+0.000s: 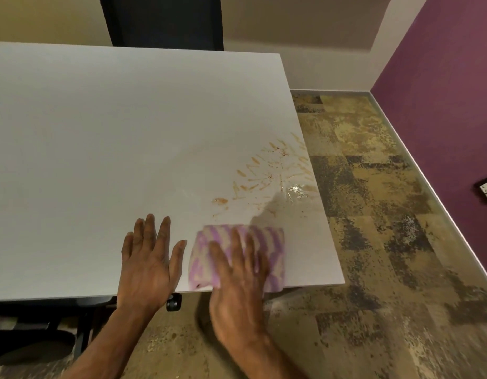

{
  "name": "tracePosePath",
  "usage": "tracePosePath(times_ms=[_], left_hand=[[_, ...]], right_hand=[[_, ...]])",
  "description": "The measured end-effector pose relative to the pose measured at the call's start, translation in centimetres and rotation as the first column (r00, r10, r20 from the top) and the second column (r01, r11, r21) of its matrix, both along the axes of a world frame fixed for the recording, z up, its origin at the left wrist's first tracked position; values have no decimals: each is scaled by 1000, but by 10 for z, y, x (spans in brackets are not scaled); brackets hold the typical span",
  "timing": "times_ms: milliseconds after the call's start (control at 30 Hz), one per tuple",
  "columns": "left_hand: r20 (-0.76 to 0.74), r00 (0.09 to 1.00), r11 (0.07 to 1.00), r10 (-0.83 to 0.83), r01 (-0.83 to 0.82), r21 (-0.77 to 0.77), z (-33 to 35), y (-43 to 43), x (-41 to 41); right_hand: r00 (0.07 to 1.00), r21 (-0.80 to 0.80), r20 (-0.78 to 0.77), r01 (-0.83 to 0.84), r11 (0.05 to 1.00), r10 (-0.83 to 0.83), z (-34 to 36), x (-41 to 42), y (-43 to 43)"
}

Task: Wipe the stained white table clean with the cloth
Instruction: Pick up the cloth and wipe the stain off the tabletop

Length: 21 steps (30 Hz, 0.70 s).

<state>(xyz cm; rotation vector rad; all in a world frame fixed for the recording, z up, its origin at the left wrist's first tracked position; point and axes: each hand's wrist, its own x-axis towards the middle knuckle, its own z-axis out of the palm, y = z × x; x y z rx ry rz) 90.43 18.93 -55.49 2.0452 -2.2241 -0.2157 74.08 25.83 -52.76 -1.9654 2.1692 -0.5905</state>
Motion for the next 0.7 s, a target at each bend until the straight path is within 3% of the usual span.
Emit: tracePosePath(times_ms=[133,233,467,700], left_hand=[[-28,1000,1000,-5,5,3,-3,-1,1],[-19,1000,1000,-11,11,3,-4,-1,2],[-10,1000,1000,-11,11,24,-3,-2,1],[-5,1000,1000,4,-4,23,-7,-2,2]], right_hand=[[994,180,-84,-56,982,72,2,10,-12],[977,228,-133,-132,965,165,0,5,-28],[966,173,-170,-164,971,193,-10,-9,-68],[988,137,-133,-55,989,73,-8,-21,-103]])
